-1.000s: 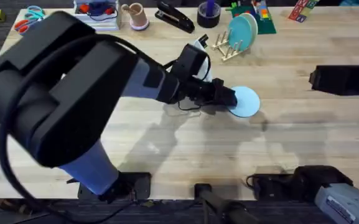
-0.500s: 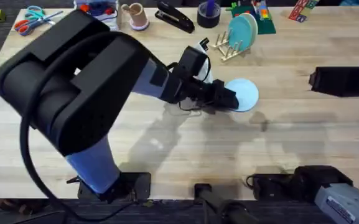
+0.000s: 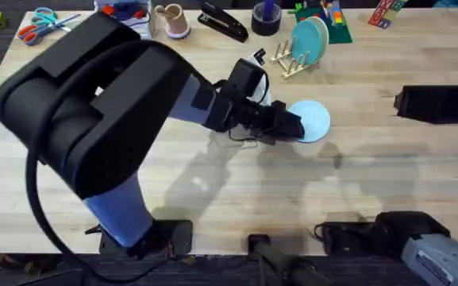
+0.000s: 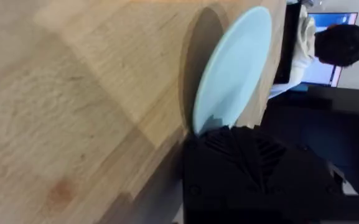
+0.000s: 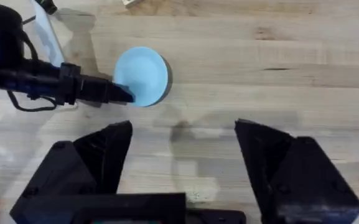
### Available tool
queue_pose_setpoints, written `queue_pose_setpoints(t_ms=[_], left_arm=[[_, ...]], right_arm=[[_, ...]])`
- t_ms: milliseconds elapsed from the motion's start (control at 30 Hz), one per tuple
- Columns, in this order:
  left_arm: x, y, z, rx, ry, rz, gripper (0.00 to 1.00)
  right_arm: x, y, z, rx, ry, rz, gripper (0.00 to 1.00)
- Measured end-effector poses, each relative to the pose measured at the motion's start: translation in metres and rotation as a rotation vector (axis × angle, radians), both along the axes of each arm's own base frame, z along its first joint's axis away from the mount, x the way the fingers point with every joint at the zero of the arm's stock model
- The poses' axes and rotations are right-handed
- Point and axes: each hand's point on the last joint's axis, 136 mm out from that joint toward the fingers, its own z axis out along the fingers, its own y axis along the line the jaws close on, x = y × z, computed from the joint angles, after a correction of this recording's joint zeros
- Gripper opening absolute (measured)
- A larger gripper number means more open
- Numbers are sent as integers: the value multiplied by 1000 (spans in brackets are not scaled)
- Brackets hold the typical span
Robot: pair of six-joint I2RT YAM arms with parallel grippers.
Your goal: Pick up the plates from the table one by one and place each into a slot on the dish rack.
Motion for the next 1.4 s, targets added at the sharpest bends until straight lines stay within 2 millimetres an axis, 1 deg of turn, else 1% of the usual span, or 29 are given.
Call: queue_pose_setpoints(t_ms=[233, 567, 700, 767, 867, 1067, 1200, 1400], left_arm=[[0, 0, 0, 1, 3, 2, 41], [0, 0, 0, 1, 3, 2, 41], [0, 0, 0, 1, 3, 2, 41], [0, 0, 0, 1, 3, 2, 41], [0, 0, 0, 1, 3, 2, 41], [0, 0, 0, 1, 3, 2, 41], [0, 0, 0, 1, 3, 2, 41], [0, 0, 0, 1, 3, 2, 41]], right_arm=[[6, 0, -6, 0, 38, 0, 995], [27, 0, -29, -3, 162, 4, 992], [40, 4, -39, 14, 201, 23, 992], [48, 6, -43, 40, 214, 29, 992], [59, 2, -50, 91, 233, 16, 992], [71, -15, -59, 259, 253, -22, 992], [81, -22, -65, 366, 255, -7, 992], [96, -19, -88, 490, 315, 66, 991]])
